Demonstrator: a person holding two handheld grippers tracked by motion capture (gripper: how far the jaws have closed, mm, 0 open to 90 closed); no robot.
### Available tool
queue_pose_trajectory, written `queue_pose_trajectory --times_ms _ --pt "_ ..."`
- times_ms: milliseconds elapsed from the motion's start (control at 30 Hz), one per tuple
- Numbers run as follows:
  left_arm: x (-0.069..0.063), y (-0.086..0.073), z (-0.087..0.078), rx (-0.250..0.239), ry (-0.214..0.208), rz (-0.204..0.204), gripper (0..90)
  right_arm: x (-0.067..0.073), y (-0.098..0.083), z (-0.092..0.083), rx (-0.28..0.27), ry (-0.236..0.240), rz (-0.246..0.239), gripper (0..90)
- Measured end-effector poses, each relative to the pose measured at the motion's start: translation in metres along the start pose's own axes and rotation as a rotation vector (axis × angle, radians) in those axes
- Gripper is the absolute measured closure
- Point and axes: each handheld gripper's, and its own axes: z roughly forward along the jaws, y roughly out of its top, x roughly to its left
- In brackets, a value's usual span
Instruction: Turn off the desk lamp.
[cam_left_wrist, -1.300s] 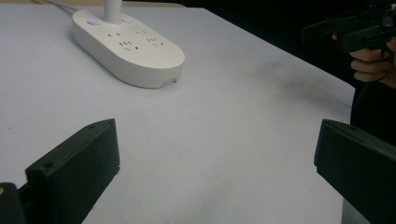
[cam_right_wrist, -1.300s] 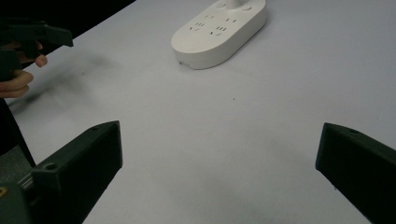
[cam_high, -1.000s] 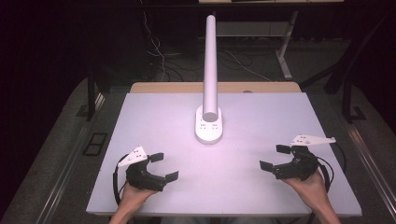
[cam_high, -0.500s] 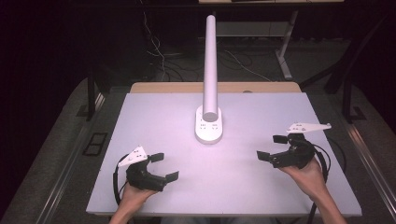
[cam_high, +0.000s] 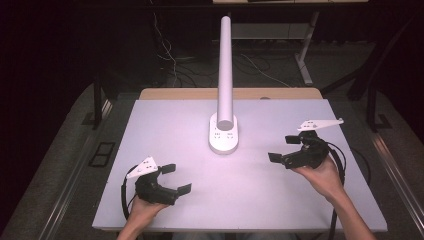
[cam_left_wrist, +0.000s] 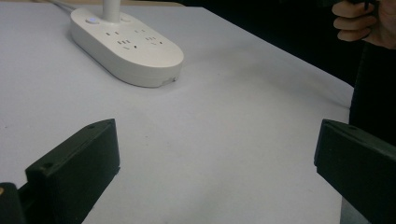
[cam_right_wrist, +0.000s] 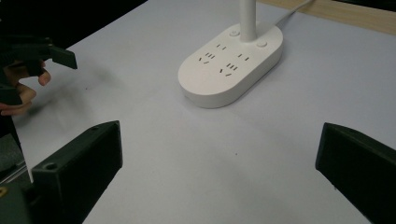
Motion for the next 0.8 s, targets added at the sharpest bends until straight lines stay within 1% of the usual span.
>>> queue_pose_trajectory --times_ms 167,433,467,633,700,800 --pt "0.0 0.0 0.0 0.001 0.0 0.0 0.0 -0.001 0.008 0.005 -0.002 -0.001 -0.002 0.6" --pt "0.0 0.0 0.0 0.001 0.0 -0.004 0.0 -0.004 0.026 0.017 0.003 0.01 -0.023 0.6" --pt "0.0 0.0 0.0 0.001 0.0 -0.004 0.0 -0.004 0.026 0.017 0.003 0.01 -0.023 0.6" --pt "0.0 0.0 0.0 0.001 0.003 -0.004 0.0 -0.004 0.037 0.026 0.008 0.015 -0.029 0.6" --pt "0.0 0.0 0.0 0.001 0.002 -0.004 0.0 -0.003 0.041 0.029 0.012 0.008 -0.038 0.6" --pt "0.0 0.0 0.0 0.0 0.001 -0.004 0.0 -0.004 0.045 0.032 0.01 0.012 -0.036 0.6"
